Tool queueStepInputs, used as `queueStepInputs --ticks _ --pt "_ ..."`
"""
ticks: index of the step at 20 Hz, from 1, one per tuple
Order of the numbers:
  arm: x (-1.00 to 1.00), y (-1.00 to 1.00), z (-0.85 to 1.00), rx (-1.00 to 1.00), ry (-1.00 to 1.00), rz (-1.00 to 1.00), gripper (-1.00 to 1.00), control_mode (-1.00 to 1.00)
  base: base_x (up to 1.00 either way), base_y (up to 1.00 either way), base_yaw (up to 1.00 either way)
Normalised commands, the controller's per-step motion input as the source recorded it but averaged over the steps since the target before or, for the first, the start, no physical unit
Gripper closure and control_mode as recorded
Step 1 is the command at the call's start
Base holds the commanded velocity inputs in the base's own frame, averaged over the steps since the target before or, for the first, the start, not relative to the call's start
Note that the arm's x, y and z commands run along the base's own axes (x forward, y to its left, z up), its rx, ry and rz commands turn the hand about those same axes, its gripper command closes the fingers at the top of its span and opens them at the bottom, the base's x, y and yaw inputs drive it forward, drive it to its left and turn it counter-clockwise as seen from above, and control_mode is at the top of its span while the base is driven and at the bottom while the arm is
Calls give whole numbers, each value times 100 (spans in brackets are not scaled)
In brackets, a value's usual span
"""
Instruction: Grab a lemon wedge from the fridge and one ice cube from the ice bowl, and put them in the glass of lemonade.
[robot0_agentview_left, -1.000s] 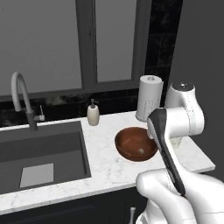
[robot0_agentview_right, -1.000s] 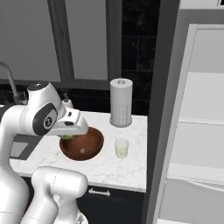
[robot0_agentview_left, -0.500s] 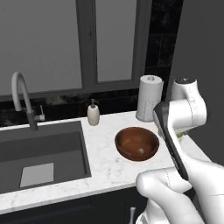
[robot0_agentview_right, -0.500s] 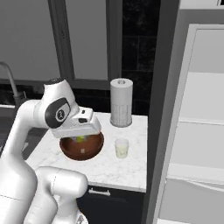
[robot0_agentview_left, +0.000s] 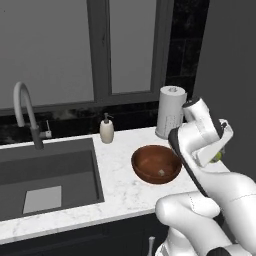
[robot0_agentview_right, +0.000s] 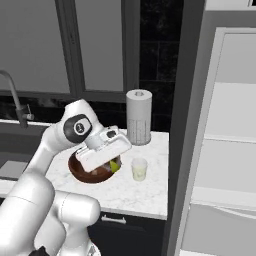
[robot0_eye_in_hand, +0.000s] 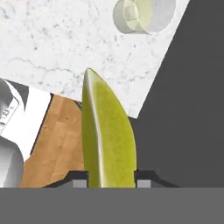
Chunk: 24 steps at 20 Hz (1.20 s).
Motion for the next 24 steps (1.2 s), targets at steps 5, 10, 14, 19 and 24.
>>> queueStepInputs --ticks 5,10,14,19,24 --pt "13 -19 -7 -17 24 34 100 -100 0 0 0" --pt "3 -16 0 -5 6 41 100 -100 0 0 0" --pt "0 -10 0 -3 9 45 100 -100 0 0 0" --pt "0 -4 0 -8 20 43 100 -100 0 0 0" --pt "10 0 0 -13 30 37 100 -100 0 0 0"
